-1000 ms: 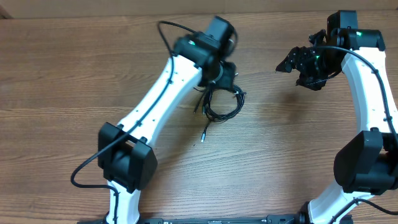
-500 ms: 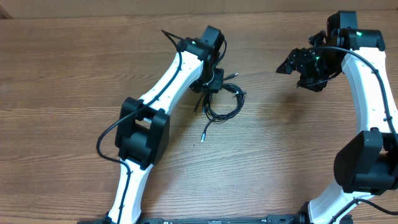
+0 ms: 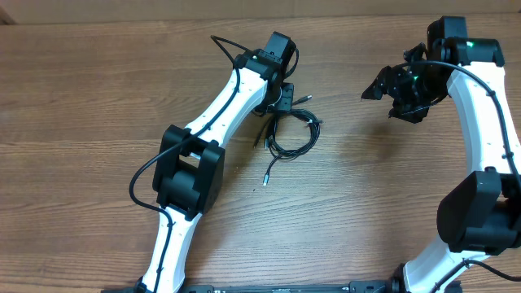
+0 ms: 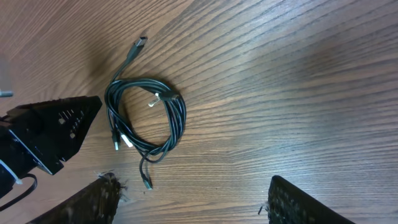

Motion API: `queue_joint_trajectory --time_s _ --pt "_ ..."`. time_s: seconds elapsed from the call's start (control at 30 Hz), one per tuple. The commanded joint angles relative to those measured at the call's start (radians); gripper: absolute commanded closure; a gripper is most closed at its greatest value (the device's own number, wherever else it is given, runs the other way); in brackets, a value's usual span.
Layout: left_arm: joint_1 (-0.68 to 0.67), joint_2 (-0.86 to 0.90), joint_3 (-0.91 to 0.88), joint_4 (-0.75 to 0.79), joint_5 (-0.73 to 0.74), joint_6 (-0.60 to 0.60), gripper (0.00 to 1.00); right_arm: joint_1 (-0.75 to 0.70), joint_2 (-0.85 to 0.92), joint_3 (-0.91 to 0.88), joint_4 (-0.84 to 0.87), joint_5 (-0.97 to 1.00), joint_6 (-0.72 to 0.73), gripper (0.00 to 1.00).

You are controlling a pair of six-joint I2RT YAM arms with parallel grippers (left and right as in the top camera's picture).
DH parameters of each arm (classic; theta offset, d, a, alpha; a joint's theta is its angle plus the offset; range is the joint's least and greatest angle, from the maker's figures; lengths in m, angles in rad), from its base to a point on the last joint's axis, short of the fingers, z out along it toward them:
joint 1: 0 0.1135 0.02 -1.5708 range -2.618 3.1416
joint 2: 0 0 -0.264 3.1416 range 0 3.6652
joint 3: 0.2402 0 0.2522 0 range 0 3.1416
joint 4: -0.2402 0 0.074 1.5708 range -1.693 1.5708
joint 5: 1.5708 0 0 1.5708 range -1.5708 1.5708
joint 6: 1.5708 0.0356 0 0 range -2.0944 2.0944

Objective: Untangle cables

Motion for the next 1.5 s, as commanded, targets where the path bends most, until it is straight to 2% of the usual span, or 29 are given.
queue_joint_trajectory --time_s 0.0,0.1,0.3,0.6,0.8,0.93,1.03,1.13,1.27,1.37,1.47 --pt "-0.005 0.049 0.009 0.01 -0.021 0.036 0.67 -0.003 -0.014 0.018 0.001 0.01 -0.008 0.26" --pt "-0.005 0.08 0.009 0.003 0.001 0.039 0.7 -0.003 -0.014 0.018 0.001 0.01 -0.008 0.26" --pt "-0.003 0.093 0.009 0.016 0.006 0.036 0.8 -0.003 -0.014 0.018 0.0 0.01 -0.008 0.25" --pt "-0.003 0.117 0.007 0.024 0.003 0.026 0.85 -0.003 -0.014 0.018 0.001 0.01 -0.008 0.25" --pt "0.008 0.151 0.013 -0.013 -0.022 -0.015 0.96 -0.003 -0.014 0.018 0.023 0.01 -0.008 0.25" --pt "0.04 0.085 0.074 -0.054 0.084 0.01 0.96 -0.003 -0.014 0.018 0.04 -0.024 -0.014 0.25" --pt "0.075 -0.006 0.126 -0.092 0.263 0.061 0.96 0.009 -0.014 0.018 0.047 -0.21 -0.109 0.29" --pt "0.102 -0.067 0.136 -0.106 0.377 0.085 0.96 0.028 -0.014 0.018 0.051 -0.297 -0.114 0.29" --pt "0.151 -0.129 0.136 -0.117 0.554 0.179 0.96 0.082 -0.014 0.018 0.072 -0.399 -0.104 0.29" --pt "0.188 -0.155 0.136 -0.118 0.724 0.229 0.96 0.146 -0.014 0.018 0.119 -0.404 0.019 0.3" --pt "0.205 -0.155 0.136 -0.133 0.776 0.229 0.96 0.2 -0.014 0.016 0.193 -0.396 0.144 0.37"
